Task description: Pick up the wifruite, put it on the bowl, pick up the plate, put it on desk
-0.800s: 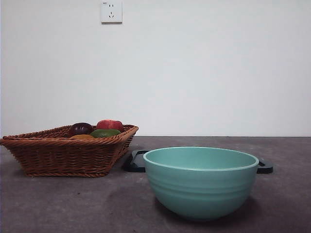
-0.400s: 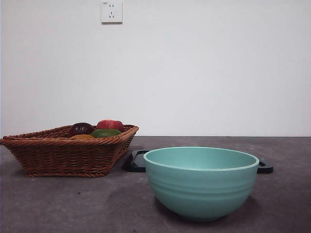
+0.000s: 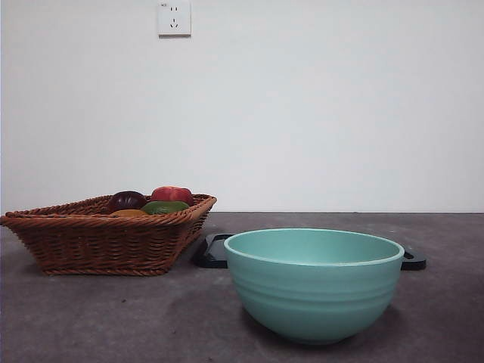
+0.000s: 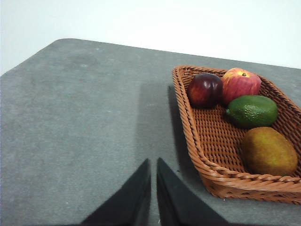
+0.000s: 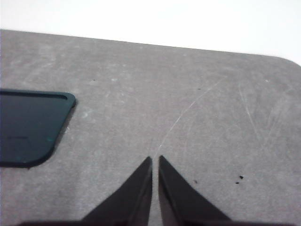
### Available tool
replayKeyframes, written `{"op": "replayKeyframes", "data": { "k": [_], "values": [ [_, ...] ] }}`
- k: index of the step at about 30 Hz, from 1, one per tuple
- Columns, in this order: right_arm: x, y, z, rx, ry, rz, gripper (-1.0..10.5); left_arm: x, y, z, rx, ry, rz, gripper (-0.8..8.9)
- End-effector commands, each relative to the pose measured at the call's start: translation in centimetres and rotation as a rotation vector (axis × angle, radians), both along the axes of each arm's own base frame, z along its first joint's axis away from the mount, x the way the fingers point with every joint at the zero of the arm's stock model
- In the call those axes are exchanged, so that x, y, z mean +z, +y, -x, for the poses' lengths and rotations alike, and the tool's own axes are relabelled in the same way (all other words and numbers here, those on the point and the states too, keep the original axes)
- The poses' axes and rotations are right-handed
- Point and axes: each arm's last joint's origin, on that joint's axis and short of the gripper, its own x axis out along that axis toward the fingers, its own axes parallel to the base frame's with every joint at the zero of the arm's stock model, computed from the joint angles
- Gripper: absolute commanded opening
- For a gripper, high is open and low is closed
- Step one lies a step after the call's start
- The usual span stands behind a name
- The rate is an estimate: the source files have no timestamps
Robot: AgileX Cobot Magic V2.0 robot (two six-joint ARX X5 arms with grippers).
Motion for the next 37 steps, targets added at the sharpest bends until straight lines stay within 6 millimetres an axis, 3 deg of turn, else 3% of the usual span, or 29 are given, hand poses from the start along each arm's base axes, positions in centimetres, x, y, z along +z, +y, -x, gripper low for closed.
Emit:
{"op": "replayKeyframes", "data": {
  "k": [1,37],
  "values": [
    [-0.36,0.03,-0.04,0.009,0.009,0.032,0.2,-0.71,0.02,-0.08,0.005,0.023,-0.001,0.19],
    [-0.09,0.39,-0.10,0.044,-0.019,0.026,0.2,-0.71,0.02,-0.08,0.005,0.023,-0.001,0.19]
  ]
}}
